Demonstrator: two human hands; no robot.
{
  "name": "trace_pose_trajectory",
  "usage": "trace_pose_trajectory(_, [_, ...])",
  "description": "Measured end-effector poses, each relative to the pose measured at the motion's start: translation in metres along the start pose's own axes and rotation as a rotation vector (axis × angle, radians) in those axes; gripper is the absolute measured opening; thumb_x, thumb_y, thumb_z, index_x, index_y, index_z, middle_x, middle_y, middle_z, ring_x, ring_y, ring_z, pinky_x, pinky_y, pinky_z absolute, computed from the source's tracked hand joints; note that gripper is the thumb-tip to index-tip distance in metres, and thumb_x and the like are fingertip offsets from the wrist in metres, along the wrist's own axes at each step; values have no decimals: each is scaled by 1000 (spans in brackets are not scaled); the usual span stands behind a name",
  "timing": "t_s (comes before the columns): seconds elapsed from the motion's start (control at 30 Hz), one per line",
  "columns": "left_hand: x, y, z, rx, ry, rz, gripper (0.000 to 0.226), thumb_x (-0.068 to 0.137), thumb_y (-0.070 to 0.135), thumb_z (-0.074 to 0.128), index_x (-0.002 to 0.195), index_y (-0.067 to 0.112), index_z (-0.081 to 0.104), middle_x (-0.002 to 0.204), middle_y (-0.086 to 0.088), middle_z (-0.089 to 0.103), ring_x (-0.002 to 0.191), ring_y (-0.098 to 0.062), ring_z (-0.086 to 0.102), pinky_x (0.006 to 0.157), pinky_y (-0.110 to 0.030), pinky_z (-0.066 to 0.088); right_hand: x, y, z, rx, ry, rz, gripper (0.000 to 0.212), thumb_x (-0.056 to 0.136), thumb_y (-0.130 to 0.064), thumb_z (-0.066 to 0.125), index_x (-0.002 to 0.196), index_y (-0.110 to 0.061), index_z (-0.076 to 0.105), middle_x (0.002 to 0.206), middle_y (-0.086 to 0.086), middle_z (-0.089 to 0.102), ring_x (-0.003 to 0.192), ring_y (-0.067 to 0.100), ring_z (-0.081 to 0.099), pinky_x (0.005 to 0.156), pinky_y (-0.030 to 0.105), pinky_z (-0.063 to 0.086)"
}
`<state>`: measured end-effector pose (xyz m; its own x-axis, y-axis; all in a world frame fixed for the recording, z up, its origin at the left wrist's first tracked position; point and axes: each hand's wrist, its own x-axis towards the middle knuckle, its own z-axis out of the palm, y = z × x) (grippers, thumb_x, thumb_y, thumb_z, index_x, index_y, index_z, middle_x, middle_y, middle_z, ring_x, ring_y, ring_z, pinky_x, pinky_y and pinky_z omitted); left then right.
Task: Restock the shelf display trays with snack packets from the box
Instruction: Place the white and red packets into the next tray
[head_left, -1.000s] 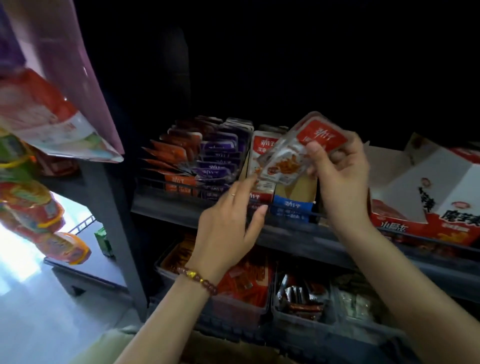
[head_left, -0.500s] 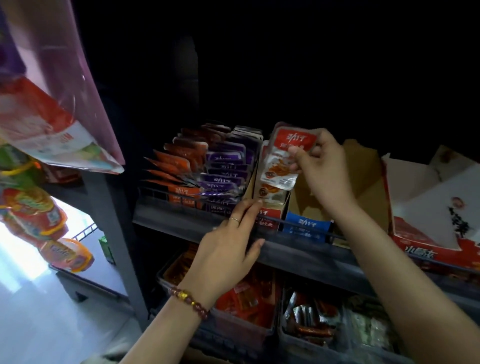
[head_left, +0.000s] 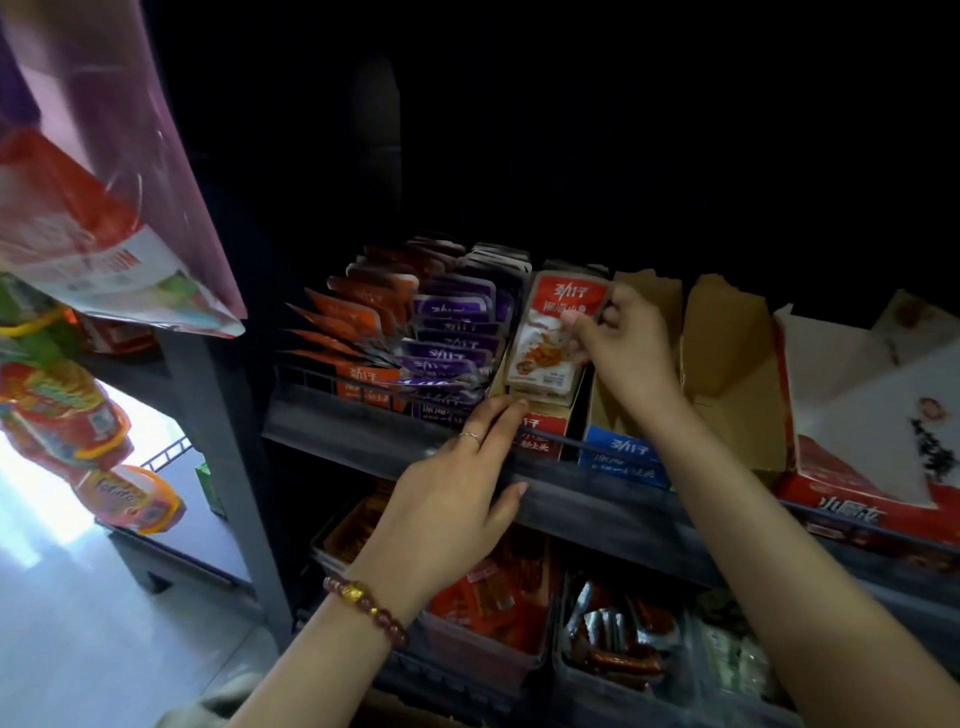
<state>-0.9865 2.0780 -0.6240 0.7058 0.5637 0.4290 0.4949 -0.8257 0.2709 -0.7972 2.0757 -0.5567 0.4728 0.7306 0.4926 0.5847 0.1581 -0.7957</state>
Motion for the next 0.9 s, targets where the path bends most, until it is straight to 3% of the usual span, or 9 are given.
trace_pose_trajectory(0.1, [1,2,-1,-11,-10,-7,67,98,42,41,151,31,1,158,14,-4,115,-11,53,80,-24,50,-1,1,-1,-174,-6,-2,27,91,-19,60,116,-14,54,107,-2,63,89,8,62,65,14,47])
trace_pose_trajectory(0.3, [1,2,-3,-5,-16,6,68,97,41,42,150,34,-2,157,16,-6,115,-7,52,78,-21,47,-9,0,5,-645,91,-187,39,90,-24,63,125,-15,50,120,5,62,101,22,63,63,25,44])
trace_pose_trajectory(0.53, [-2,6,-2,23,22,-6,70,98,41,40,150,34,-5,157,17,-6,121,-3,46,77,-17,45,-11,1,12,-818,152,-253,44,88,-22,65,126,-13,46,116,7,60,92,24,63,56,27,39])
trace_pose_trajectory(0.73, [-2,4,0,-16,78,7,70,95,38,47,151,32,6,158,17,4,120,-6,50,77,-19,48,-7,1,12,-866,172,-227,49,86,-21,68,130,-15,47,122,8,54,94,25,61,56,27,38])
trace_pose_trajectory(0.9, [-1,4,-1,-19,57,5,71,96,39,44,151,35,-2,157,19,-3,124,-3,45,81,-19,48,-9,-2,14,-854,232,-199,59,78,-25,76,128,-12,47,126,18,45,76,27,63,46,25,39])
